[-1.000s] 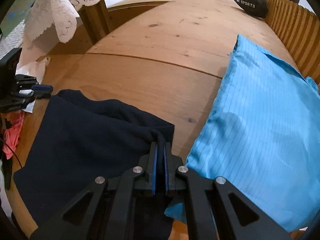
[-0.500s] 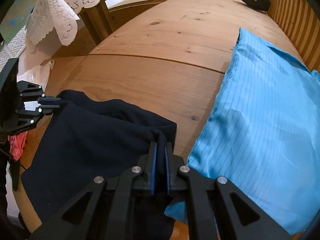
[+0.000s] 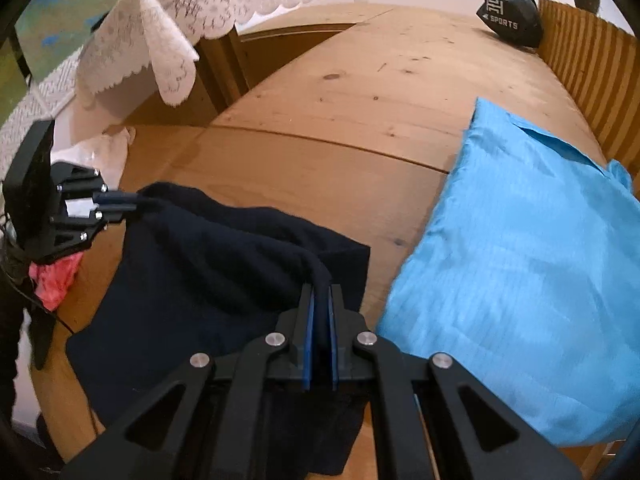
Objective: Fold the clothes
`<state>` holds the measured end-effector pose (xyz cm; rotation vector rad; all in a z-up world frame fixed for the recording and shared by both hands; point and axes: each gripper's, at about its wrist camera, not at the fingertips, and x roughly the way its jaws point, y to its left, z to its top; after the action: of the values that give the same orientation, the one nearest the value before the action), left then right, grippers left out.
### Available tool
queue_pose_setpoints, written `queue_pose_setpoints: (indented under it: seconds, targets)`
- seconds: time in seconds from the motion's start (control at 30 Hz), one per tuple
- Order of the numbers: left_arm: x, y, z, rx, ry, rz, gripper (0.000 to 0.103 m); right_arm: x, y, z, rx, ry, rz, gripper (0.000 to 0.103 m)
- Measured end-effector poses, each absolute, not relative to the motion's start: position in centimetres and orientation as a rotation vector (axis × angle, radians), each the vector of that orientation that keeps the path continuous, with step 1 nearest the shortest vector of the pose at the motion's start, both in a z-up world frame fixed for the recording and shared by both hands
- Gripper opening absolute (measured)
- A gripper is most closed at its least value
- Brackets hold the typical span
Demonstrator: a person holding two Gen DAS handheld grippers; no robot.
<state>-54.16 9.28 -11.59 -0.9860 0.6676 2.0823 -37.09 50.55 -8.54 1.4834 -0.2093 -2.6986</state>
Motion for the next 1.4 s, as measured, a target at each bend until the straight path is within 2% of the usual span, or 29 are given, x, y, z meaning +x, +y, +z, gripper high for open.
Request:
queue_pose_setpoints:
  seconds: [0.2,0.5,0.63,0.77,1.0,1.1,1.13,1.27,1.33,1.4]
  targets:
    - [-52.4,8.9,-11.7,-0.961,0.761,2.069,0.008,-36.7,50.6,-8.3,1.458,-0.218,-2.699,0.006]
    - [-50.2,7.0,-8.0,-0.878,0.662,2.126,0.007,-35.6,50.2,-7.2,1.423,-0.201,-2.718,0.006]
    - [-51.5,7.7,-9.5,-0.914,0.773,2.147,0.008,-35.3,50.0,-6.8,1.417,-0.174,-2.727,0.006]
    - [-53.6,7.4,-11.5,-0.970,0.800,2.200,0.007,-36.8,48.8,-8.7,1.493,-0.093,-2.705,0.006]
    - [-51.4,6.1,-11.7,-0.968,0.743,2.144,0.005,-36.4,48.4,-9.4,1.497,-0.074,-2.686,0.006]
    - [-51.7,6.8,-11.0,-0.940,0.726,2.129,0.017,-36.5,48.7,-9.4,1.507,-0.089,-2.687,0.006]
    - [-52.2,7.2,-10.9,-0.941,0.710,2.131,0.024,-36.6,48.8,-9.4,1.510,-0.094,-2.687,0.006]
    - [-54.2,8.8,-11.0,-0.961,0.697,2.109,0.038,-36.8,48.8,-9.5,1.521,-0.097,-2.678,0.006]
    - [-54.8,9.5,-12.0,-0.990,0.735,2.073,0.037,-36.9,49.0,-9.6,1.523,-0.102,-2.677,0.006]
    - [-55.0,10.1,-12.9,-1.020,0.780,2.051,0.018,-36.9,49.3,-9.6,1.519,-0.120,-2.682,0.006]
